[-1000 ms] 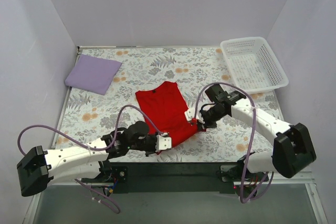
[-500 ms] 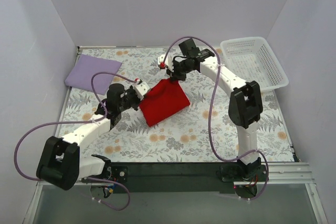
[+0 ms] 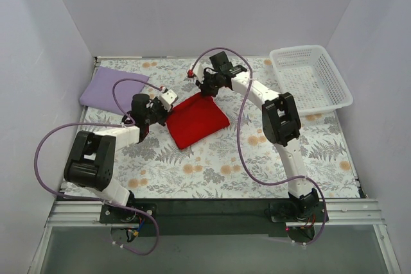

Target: Fold and stack the t-shirts

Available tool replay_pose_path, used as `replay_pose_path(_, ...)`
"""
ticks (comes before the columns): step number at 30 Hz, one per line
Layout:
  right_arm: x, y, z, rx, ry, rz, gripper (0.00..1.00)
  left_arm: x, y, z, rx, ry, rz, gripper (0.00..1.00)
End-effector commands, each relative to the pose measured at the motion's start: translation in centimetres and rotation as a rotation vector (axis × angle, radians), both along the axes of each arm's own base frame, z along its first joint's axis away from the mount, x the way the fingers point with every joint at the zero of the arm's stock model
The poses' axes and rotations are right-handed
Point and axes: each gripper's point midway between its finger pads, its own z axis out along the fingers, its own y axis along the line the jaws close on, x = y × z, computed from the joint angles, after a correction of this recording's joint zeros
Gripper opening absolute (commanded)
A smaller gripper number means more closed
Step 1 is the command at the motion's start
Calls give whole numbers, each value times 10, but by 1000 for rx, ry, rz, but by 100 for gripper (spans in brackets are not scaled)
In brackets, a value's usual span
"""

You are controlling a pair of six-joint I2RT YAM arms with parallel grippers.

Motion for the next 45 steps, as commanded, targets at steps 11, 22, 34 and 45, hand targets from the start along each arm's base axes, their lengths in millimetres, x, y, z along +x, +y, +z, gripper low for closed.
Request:
replay_pose_path(11, 19, -38, 71, 180, 52, -457, 70, 43, 58, 130, -349, -126, 566, 89)
replay_pose_path(22, -155, -97, 74, 372, 428, 43, 73, -92, 21, 24, -769, 726, 707, 86)
replay_pose_path(34, -183, -151, 60, 386, 387, -30, 74, -41, 41, -51, -695, 890, 1079, 84)
replay_pose_path(45, -181, -160, 59, 410, 395, -46, 73, -14, 37, -100, -520, 1046, 1131, 57)
